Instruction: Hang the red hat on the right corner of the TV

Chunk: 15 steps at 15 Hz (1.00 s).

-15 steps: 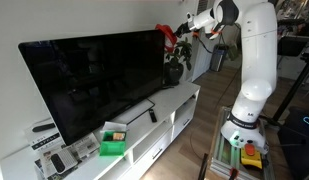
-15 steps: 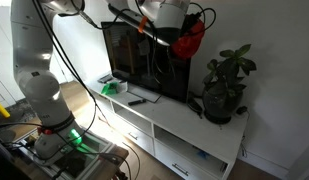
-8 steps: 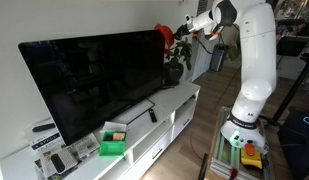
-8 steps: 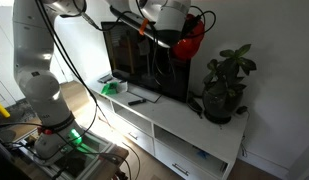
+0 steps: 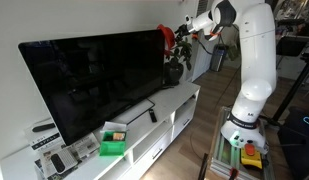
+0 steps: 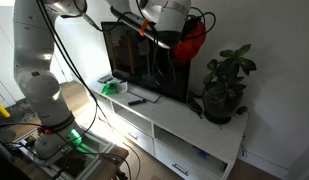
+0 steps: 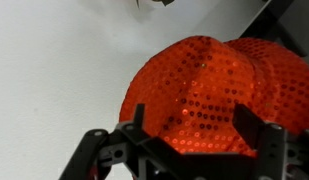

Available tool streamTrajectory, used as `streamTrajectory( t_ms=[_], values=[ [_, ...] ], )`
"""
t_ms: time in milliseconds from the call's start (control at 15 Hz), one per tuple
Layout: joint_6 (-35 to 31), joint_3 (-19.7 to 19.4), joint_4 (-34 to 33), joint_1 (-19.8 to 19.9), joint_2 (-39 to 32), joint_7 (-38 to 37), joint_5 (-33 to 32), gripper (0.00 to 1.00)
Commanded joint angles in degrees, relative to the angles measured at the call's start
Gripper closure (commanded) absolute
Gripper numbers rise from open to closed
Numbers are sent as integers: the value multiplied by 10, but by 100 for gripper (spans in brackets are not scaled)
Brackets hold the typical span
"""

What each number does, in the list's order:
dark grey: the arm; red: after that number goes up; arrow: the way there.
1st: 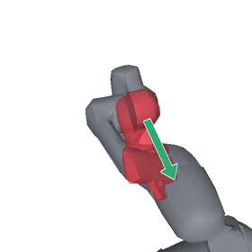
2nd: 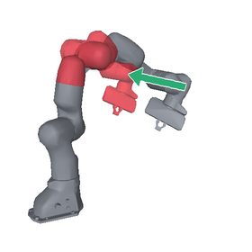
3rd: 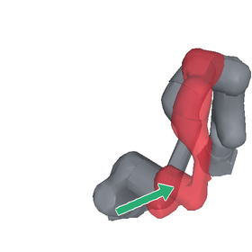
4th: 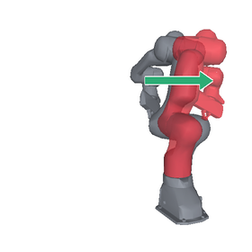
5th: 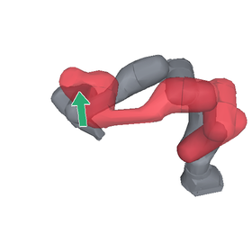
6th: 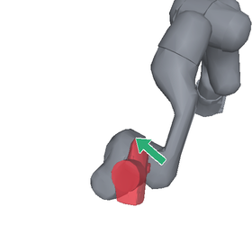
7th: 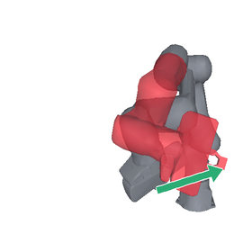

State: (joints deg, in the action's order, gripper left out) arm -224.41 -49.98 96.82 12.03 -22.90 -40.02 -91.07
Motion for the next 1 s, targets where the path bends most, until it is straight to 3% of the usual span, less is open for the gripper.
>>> streamTrajectory(
  t_ms=[0,933],
  values=[
    [-11,-5,-17,2,-7,-19,-24,0],
    [13,-62,37,-47,83,-66,-119,0]
  ],
)
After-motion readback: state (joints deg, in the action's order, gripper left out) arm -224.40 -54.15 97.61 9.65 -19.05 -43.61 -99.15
